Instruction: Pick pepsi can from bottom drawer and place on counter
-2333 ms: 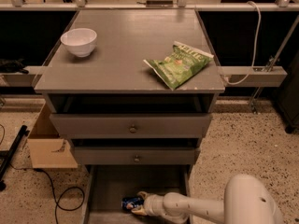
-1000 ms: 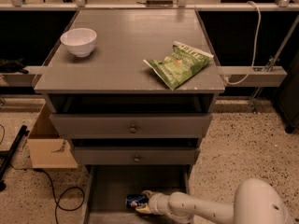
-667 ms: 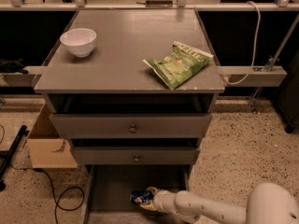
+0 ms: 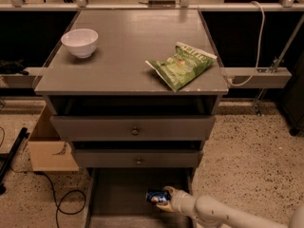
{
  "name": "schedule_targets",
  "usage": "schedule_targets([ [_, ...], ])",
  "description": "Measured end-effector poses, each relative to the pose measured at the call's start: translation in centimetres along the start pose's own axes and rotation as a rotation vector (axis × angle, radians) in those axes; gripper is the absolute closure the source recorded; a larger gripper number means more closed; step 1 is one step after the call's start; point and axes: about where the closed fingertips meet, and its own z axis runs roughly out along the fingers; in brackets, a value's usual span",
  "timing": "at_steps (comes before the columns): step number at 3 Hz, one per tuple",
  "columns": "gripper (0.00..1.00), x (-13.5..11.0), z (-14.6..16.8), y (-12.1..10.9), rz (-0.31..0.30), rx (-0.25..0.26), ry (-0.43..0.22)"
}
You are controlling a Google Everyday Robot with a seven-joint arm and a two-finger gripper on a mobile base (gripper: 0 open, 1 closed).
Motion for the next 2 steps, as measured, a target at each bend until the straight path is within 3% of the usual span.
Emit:
schedule_targets([
  [1,1.00,0.0,-6.4,-2.8,-0.008,0.079,0.010],
  [2,1.00,0.1,-10.2,-4.5,-0.014,0.130,0.022],
])
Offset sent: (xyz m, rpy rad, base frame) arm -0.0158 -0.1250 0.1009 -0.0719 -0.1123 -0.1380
